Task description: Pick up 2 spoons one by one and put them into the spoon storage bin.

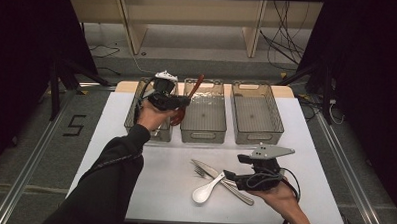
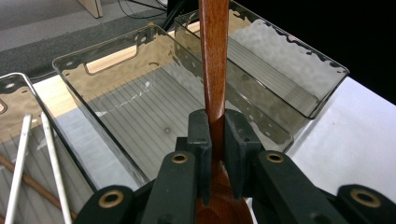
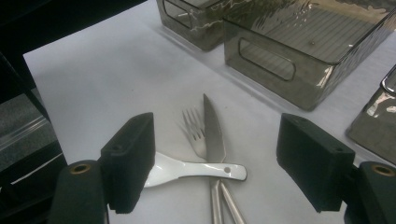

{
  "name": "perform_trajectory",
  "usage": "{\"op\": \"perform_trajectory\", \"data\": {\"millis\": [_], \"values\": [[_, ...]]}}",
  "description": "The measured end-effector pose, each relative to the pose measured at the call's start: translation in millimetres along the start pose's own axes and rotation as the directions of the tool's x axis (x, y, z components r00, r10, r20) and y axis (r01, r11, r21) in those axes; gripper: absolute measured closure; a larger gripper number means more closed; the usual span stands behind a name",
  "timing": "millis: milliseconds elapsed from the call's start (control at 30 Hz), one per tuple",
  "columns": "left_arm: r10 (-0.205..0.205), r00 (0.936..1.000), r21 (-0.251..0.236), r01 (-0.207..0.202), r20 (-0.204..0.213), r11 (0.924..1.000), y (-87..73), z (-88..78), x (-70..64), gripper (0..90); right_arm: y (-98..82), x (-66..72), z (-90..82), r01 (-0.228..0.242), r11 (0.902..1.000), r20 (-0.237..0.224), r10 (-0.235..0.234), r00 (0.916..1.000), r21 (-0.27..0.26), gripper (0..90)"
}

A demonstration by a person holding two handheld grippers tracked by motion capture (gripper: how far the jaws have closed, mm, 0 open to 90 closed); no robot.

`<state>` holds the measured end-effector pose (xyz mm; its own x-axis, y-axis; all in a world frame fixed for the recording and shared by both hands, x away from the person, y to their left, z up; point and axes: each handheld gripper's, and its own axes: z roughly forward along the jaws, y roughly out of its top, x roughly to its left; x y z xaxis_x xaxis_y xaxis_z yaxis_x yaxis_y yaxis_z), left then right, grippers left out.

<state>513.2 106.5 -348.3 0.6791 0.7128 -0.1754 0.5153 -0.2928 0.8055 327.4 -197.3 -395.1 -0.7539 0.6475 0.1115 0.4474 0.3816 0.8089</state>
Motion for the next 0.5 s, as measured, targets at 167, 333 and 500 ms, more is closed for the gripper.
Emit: {"op": "perform_trajectory", "data": {"millis": [167, 333, 500], "values": [[-0.005, 1.0, 0.006, 0.005, -0.002, 1.0, 1.2, 9.8, -0.9, 80.8, 0.1, 0.1, 0.3, 0.002, 1.0, -0.001, -0.002, 1.0, 0.001, 29.1], [-0.025, 0.9997, 0.007, 0.025, 0.0, 0.9997, 2.8, 22.2, -0.3, 80.8, -0.1, -0.1, -0.5, 0.002, 1.0, -0.003, -0.002, 1.0, -0.002, 29.1], [-0.03, 0.9995, 0.014, 0.03, -0.005, 0.9995, 5.1, 32.2, -1.8, 80.8, -0.3, -0.8, -1.4, 0.003, 1.0, -0.002, -0.003, 1.0, -0.003, 29.1]]}}
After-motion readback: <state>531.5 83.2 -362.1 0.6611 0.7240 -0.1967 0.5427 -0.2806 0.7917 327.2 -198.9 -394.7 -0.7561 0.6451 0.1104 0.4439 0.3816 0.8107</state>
